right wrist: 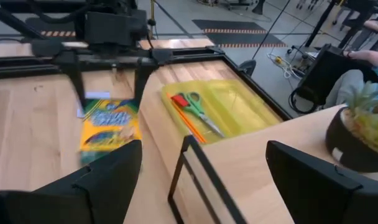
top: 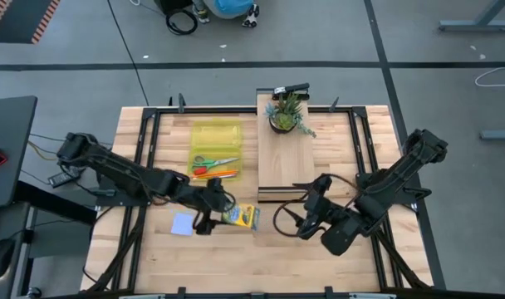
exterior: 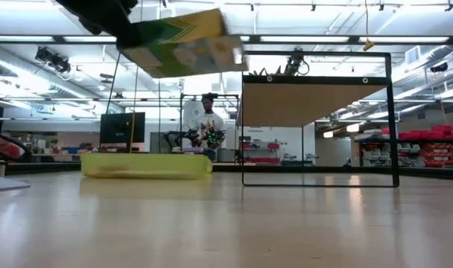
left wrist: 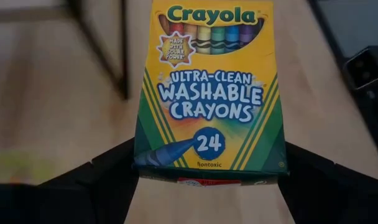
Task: Pack school essentials
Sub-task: Put the yellow crayon box into the yellow supply box
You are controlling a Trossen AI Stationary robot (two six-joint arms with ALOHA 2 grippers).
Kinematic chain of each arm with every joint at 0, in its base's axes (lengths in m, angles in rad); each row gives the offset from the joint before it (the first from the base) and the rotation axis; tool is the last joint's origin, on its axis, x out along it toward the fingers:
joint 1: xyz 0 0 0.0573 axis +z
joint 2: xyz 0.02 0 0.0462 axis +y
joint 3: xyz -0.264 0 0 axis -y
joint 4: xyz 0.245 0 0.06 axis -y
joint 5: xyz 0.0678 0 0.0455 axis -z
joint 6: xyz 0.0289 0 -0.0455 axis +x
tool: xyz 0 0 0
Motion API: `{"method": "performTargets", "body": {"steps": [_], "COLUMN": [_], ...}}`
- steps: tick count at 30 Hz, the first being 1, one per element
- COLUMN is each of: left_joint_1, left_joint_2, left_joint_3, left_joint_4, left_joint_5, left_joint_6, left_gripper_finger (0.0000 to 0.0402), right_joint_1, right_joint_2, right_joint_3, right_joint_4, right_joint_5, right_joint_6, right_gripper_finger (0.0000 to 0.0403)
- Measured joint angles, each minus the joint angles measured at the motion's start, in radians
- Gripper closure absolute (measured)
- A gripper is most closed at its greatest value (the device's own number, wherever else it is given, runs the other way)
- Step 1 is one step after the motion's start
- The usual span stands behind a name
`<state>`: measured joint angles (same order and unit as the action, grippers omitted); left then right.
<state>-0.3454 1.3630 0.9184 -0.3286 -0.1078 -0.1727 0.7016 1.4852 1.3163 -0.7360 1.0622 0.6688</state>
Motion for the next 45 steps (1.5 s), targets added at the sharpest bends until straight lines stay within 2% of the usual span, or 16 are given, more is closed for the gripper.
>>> {"method": "performTargets", "body": {"steps": [7, 13, 30, 36, 45], "left_joint_1": [0.052, 0.117, 0.430, 0.544, 0.654], "left_joint_2": [-0.120, -0.147, -0.147, -0.147, -0.146], "left_joint_3": [0.000, -0.001, -0.180, -0.221, -0.298], "left_joint_4": [-0.177, -0.281, -0.188, -0.151, -0.013], "left_joint_5": [-0.061, -0.082, -0.056, -0.034, 0.060], "left_joint_6": [-0.025, 0.027, 0.217, 0.332, 0.406], "left_gripper_finger": [0.0063, 0.0063, 0.0063, 0.0063, 0.0063], "right_joint_1": [-0.001, 0.000, 0.000, 0.000, 0.000], "right_joint_2": [-0.092, -0.153, -0.180, -0.180, -0.180], "right_joint_3": [0.000, 0.000, 0.000, 0.000, 0.000], "right_joint_4": [-0.037, -0.043, -0.045, -0.044, -0.043], "right_joint_5": [0.005, 0.032, 0.041, 0.041, 0.041], "right_joint_6": [-0.047, -0.103, -0.146, -0.140, -0.123], "right_gripper_finger": [0.0052, 0.0052, 0.0052, 0.0052, 0.0052]}}
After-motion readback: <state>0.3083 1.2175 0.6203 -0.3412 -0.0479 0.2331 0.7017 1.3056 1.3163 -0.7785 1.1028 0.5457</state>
